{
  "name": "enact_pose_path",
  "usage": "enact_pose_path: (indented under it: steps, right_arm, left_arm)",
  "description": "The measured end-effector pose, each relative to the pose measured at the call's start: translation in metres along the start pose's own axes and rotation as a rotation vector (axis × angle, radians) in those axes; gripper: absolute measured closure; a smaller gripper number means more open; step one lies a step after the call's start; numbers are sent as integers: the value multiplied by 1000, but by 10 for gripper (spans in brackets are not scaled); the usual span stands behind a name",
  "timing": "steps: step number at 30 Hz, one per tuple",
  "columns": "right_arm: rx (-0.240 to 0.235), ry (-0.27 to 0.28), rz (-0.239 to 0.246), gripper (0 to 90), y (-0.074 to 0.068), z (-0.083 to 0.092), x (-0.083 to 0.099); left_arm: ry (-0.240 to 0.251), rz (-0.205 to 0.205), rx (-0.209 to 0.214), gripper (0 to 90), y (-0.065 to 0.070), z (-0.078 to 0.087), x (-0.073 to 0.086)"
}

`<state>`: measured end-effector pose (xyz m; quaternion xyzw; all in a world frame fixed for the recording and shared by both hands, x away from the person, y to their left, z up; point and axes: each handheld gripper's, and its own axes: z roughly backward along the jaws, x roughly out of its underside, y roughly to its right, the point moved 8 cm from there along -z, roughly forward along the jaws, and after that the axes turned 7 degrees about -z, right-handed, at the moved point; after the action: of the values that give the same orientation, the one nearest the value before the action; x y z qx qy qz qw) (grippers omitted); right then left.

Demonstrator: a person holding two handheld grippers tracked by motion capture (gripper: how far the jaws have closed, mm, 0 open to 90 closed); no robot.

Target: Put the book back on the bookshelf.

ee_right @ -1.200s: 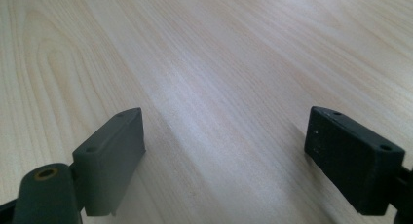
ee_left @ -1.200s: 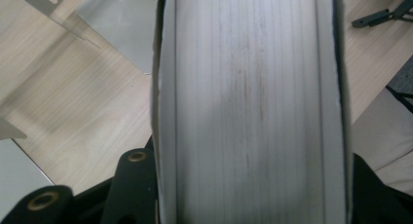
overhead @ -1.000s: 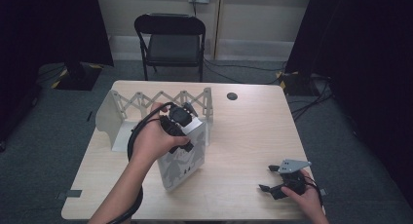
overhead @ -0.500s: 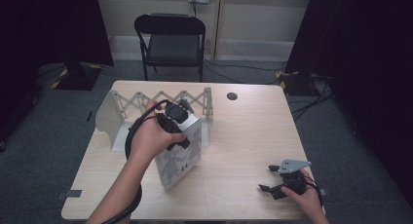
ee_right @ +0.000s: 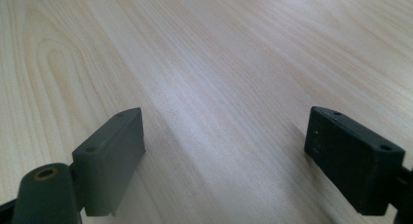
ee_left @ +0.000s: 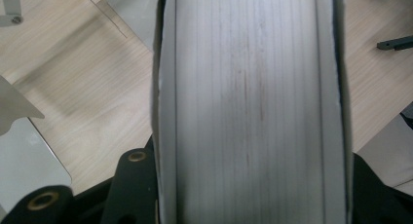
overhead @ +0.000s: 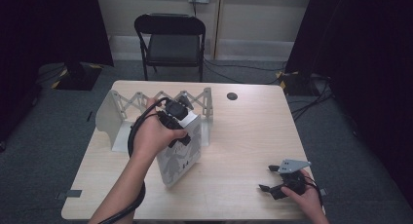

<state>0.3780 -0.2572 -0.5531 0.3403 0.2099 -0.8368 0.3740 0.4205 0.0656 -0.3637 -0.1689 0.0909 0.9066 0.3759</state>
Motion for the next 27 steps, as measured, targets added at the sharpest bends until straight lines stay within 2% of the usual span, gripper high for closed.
enact_pose_path:
  steps: [7, 9, 12, 14, 18, 20, 23, 27]
  right_arm:
    - [0, 0, 1, 143, 0, 0, 0]
    - [0, 0, 0, 143, 0, 0, 0]
    - [0, 0, 1, 143, 0, 0, 0]
    - [0, 0, 1, 143, 0, 0, 0]
    - [0, 0, 0, 143, 0, 0, 0]
    - [0, 0, 0, 143, 0, 0, 0]
    - [0, 0, 1, 143, 0, 0, 0]
    - [1, 0, 1, 143, 0, 0, 0]
  left_arm:
    - [-7, 13, -10, 520, -4, -4, -2]
    - [-11, 29, -9, 520, -4, -5, -2]
    - [-16, 25, -12, 520, -6, -5, -3]
    - [-10, 43, -15, 520, -6, -5, -4]
    - [-5, 32, -19, 521, -8, -4, -7]
    - [-1, 50, -21, 520, -8, -5, -8]
    - [-4, 49, -25, 520, -8, -4, -10]
    - [8, 66, -24, 521, -8, -5, -13]
